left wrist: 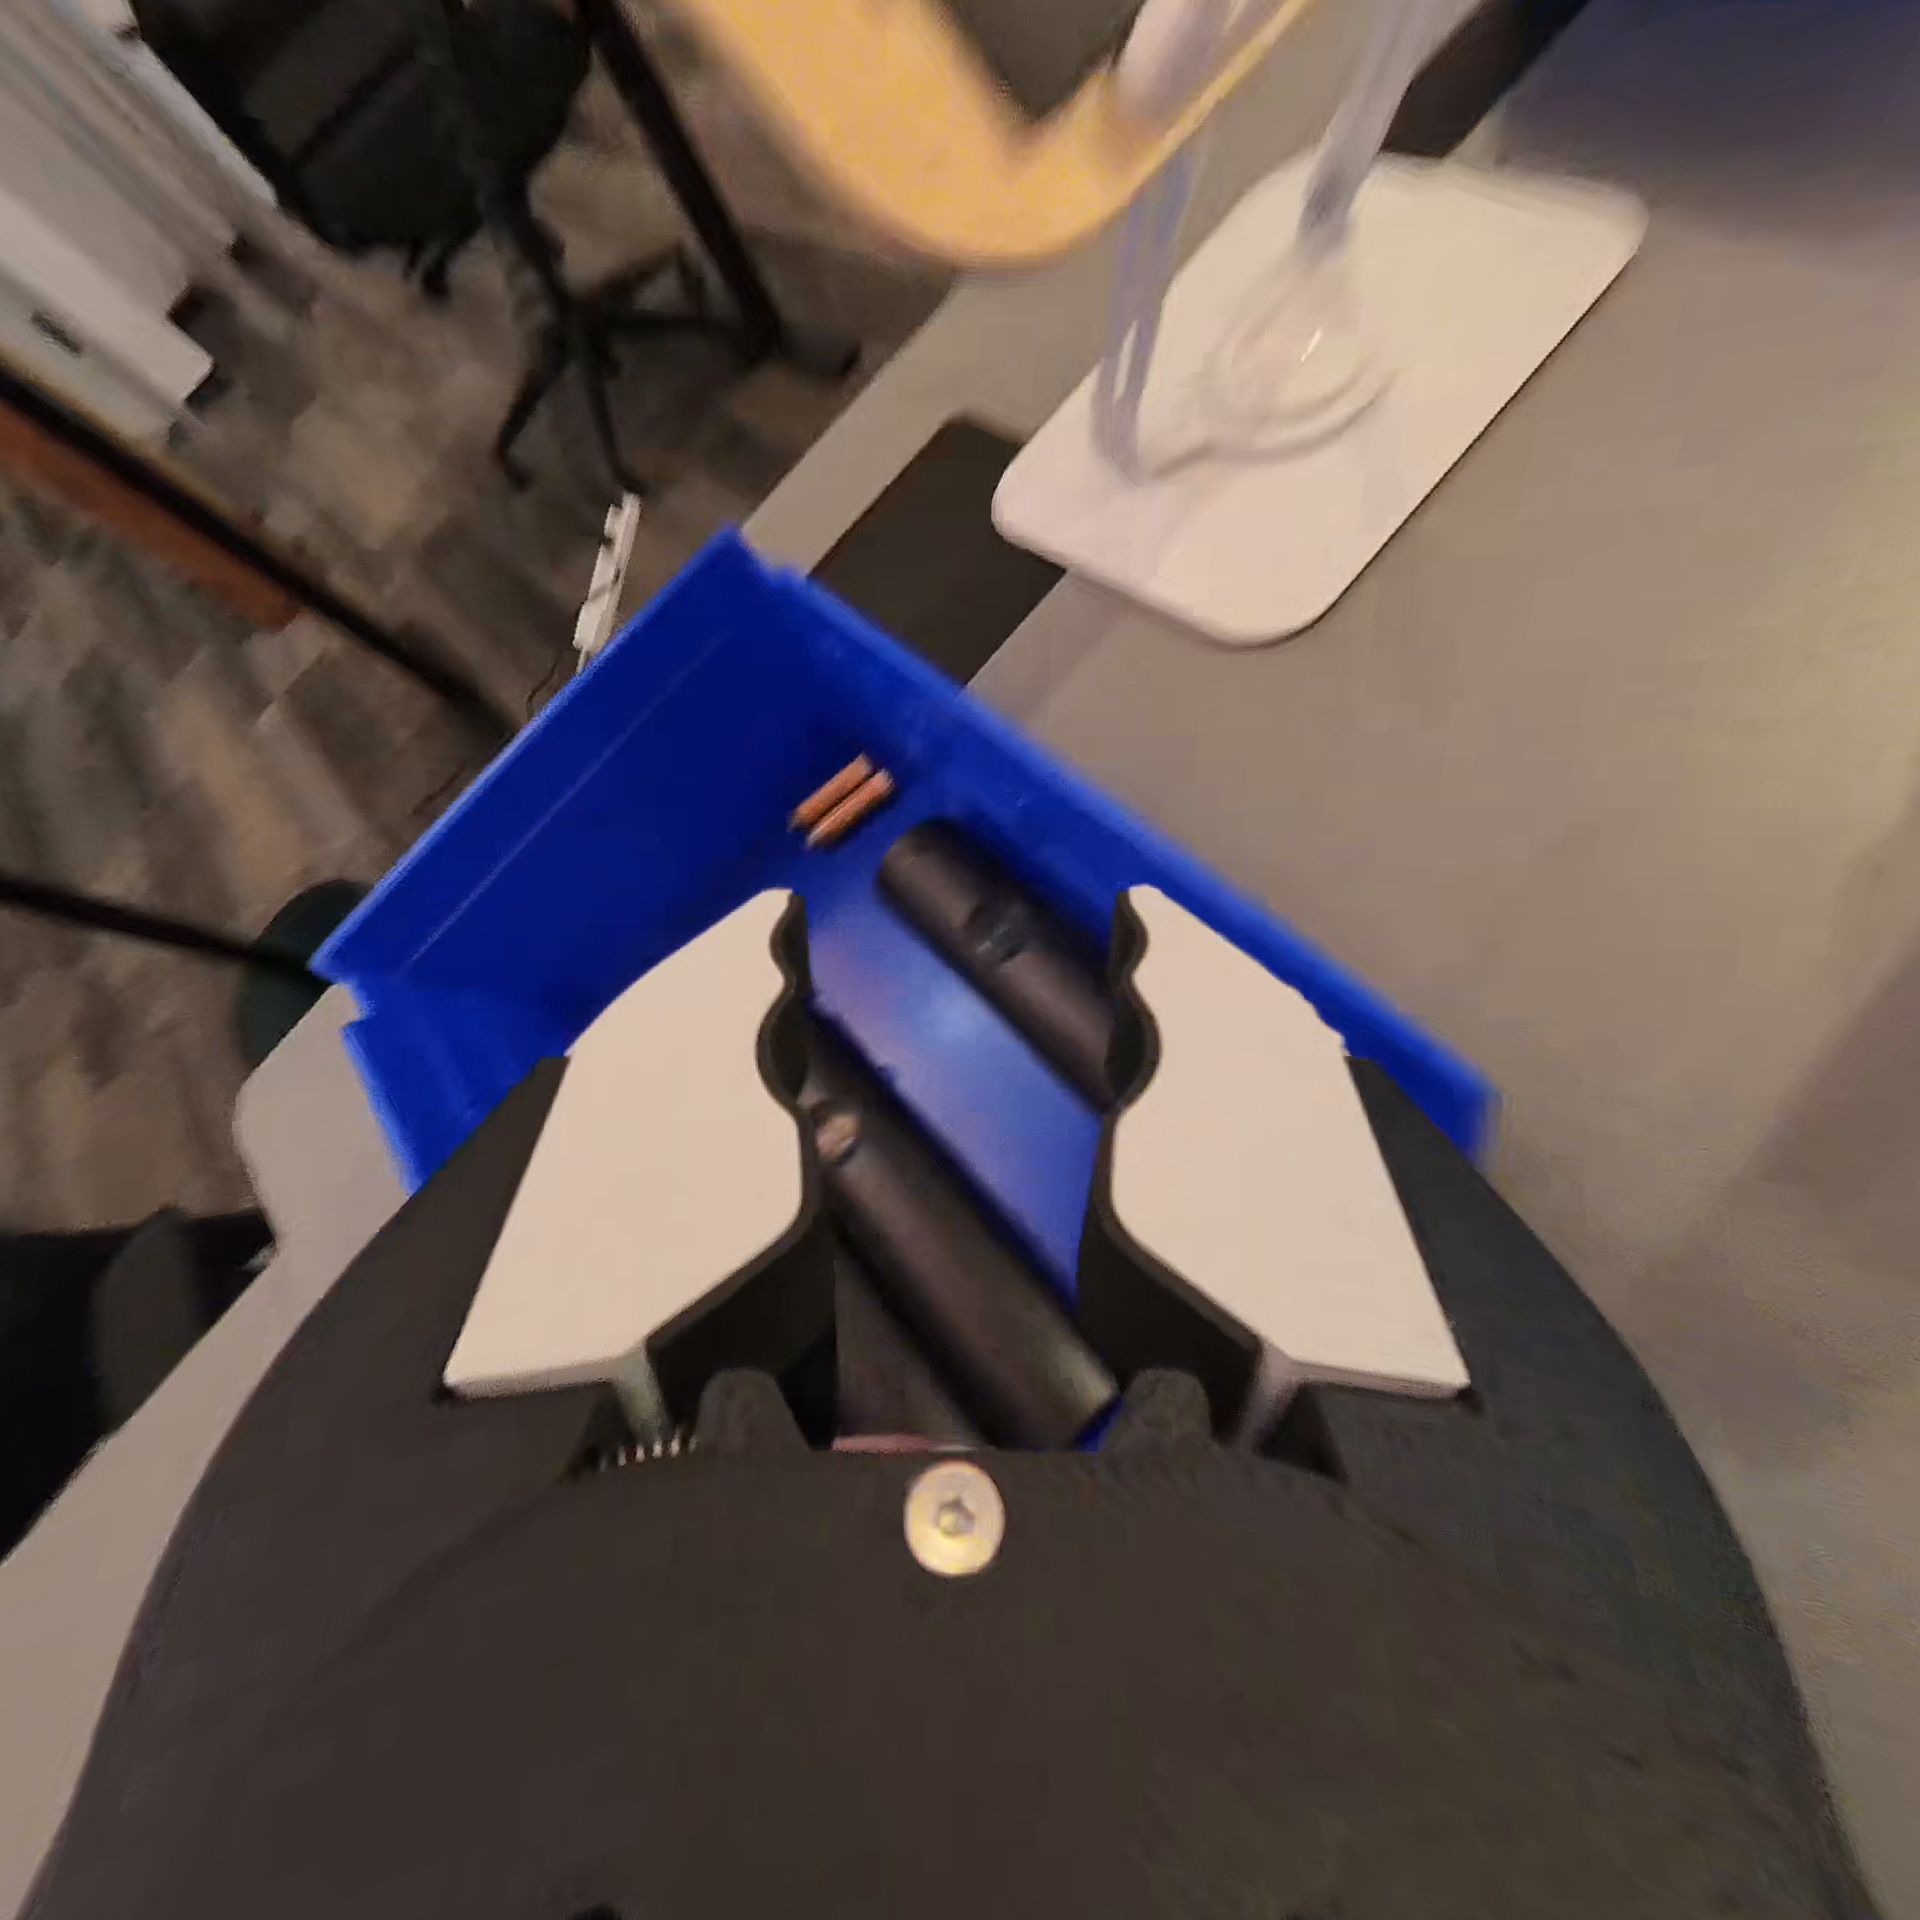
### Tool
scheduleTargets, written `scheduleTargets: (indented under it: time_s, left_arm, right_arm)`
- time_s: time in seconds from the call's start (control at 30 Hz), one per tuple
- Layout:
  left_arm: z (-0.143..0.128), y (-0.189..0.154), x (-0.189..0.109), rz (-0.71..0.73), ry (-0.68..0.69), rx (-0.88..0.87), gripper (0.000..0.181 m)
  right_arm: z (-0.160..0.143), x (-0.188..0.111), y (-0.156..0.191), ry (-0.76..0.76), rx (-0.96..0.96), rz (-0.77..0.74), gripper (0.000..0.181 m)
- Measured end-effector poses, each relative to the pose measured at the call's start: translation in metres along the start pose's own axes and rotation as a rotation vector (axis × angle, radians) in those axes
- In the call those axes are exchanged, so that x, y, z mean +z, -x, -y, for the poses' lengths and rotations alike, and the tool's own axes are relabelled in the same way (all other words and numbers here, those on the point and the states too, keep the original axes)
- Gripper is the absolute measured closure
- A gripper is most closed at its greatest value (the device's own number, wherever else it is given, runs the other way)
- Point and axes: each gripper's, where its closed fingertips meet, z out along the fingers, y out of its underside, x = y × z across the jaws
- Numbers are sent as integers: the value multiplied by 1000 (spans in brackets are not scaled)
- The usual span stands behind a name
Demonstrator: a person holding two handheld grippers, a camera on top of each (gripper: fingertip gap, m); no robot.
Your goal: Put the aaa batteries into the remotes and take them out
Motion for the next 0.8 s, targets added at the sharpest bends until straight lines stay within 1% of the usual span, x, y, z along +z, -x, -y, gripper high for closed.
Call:
scheduleTargets:
  time_s: [0.07,0.17,0.2,0.27,0.3,0.4,0.53,0.6,0.7,0.73,0.8]
  left_arm:
    - [-17,19,22,15,96,56,127]
    - [-41,40,55,4,252,129,124]
    - [-45,43,66,-13,283,141,122]
    - [-52,52,84,-33,347,157,124]
    - [-55,57,92,-28,374,193,129]
    - [-68,67,112,-56,459,232,131]
    - [-93,79,132,-85,592,309,134]
    - [-98,81,140,-102,614,328,140]
    - [-103,82,150,-124,637,330,155]
    - [-108,81,152,-140,661,339,155]
    - [-113,80,154,-167,684,338,168]
  right_arm:
    - [0,1,1,17,-13,-7,122]
    - [2,1,3,-1,-14,-2,123]
    - [2,1,5,2,-21,-1,120]
    - [2,2,7,2,-31,-3,116]
    - [4,2,8,-7,-34,3,115]
    - [6,3,10,-50,-47,14,118]
    - [5,2,8,-80,-51,1,118]
    - [4,1,8,-88,-56,6,120]
    - [6,2,8,-112,-51,17,120]
    - [6,2,8,-118,-50,20,120]
    - [7,2,8,-127,-42,27,121]
